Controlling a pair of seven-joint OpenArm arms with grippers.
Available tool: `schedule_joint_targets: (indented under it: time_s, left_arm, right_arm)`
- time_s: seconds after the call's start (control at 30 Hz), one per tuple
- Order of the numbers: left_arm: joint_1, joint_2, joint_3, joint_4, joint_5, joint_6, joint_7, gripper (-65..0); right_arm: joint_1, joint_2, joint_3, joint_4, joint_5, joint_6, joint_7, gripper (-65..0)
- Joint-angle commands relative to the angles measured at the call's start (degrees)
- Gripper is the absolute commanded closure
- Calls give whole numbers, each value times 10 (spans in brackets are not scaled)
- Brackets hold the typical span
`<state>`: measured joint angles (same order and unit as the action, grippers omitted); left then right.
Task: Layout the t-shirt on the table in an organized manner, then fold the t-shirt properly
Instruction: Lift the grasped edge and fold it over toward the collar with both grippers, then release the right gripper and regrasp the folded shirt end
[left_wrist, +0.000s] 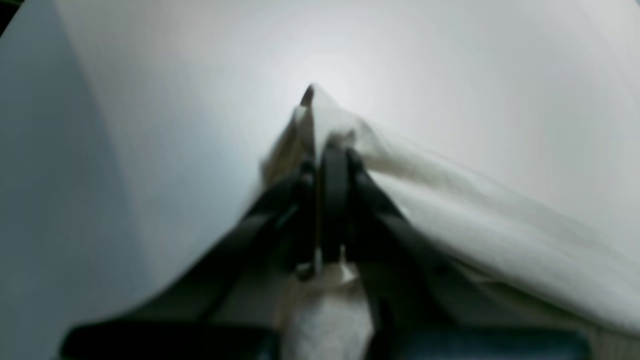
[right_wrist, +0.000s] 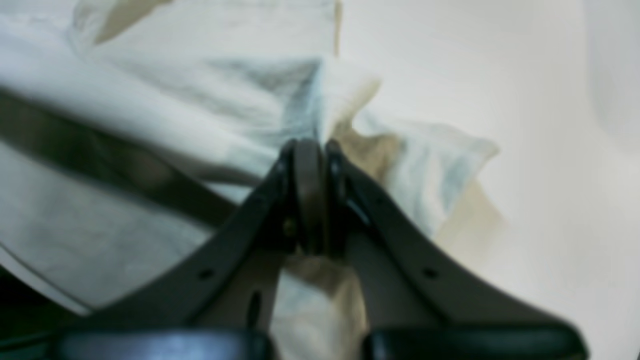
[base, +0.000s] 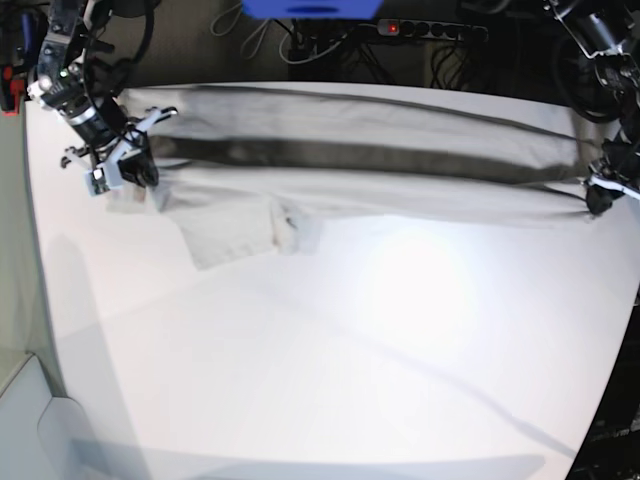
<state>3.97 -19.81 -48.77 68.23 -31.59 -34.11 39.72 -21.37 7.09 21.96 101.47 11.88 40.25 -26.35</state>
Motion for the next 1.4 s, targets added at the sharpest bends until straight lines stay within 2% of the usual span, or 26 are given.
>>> schedule_joint_targets:
  time_s: [0.0, 0.3, 0.73, 0.9, 0.97, 1.07, 1.13, 1.17, 1.37]
  left_arm:
    - [-7, -12, -4, 8, -9, 0, -14, -5]
    - [-6, -13, -4, 8, -9, 0, -14, -5]
    - [6, -12, -3, 7, -8, 0, -13, -8]
    - [6, -12, -3, 7, 11, 0, -13, -22]
    - [5, -10, -3, 7, 39, 0, -13, -61]
    - [2, -2, -6, 7, 68, 0, -13, -163]
    - [1, 6, -8, 7, 78, 0, -13, -227]
    - [1, 7, -8, 7, 82, 0, -13, -236]
    - [2, 10, -8, 7, 79, 0, -13, -235]
  right_arm:
    - [-3, 5, 2, 6, 6, -2, 11, 0]
    - [-33, 5, 2, 6, 7, -2, 14, 0]
    - [-34, 5, 2, -32, 3, -2, 10, -6]
    - [-40, 5, 4, -29, 3, -2, 10, -135]
    - [-46, 5, 4, -21, 4, -2, 10, -182]
    - [-47, 5, 4, -13, 4, -2, 10, -234]
    - [-47, 5, 5, -1, 4, -2, 10, -259]
    - [-51, 6, 5, 6, 4, -2, 9, -267]
    - [-69, 9, 5, 65, 3, -2, 9, -281]
